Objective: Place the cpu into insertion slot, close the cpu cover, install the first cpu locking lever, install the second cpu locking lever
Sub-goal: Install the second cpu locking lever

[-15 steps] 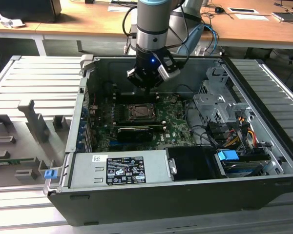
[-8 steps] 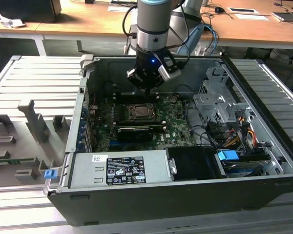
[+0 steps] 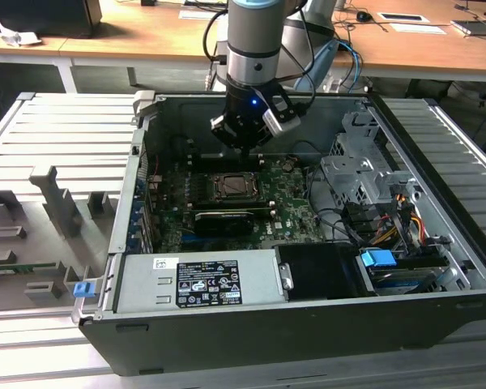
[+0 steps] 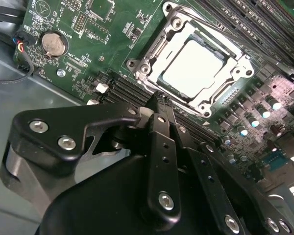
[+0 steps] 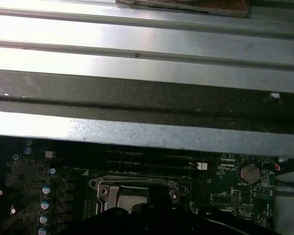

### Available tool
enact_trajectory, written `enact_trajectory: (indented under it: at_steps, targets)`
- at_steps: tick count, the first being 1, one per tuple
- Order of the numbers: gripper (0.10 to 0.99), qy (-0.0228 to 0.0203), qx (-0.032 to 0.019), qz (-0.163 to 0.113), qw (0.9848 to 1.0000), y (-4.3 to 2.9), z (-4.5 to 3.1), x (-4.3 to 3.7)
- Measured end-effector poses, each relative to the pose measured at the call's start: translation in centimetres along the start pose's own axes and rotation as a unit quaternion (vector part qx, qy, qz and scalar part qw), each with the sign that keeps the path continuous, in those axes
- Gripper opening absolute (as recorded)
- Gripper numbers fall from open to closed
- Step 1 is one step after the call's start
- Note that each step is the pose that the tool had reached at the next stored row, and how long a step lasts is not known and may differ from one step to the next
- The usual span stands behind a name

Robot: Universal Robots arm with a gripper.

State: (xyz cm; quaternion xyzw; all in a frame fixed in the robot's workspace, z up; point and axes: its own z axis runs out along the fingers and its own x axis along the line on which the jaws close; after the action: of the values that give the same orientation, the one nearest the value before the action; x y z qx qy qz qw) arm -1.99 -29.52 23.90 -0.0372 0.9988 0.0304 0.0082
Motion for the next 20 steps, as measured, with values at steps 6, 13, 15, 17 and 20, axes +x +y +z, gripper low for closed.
enact_trajectory:
  at_steps: [6, 13, 15, 17, 20]
  targets:
    - [0.106, 0.0000, 0.0000, 0.000, 1.0000, -0.22, -0.01, 0.02]
    - [0.106, 0.0000, 0.0000, 0.000, 1.0000, -0.47, -0.03, 0.04]
    - [0.106, 0.0000, 0.0000, 0.000, 1.0000, -0.67, -0.04, 0.05]
    - [0.106, 0.0000, 0.0000, 0.000, 1.0000, -0.81, -0.05, 0.06]
    - [0.106, 0.0000, 0.0000, 0.000, 1.0000, -1.04, -0.06, 0.08]
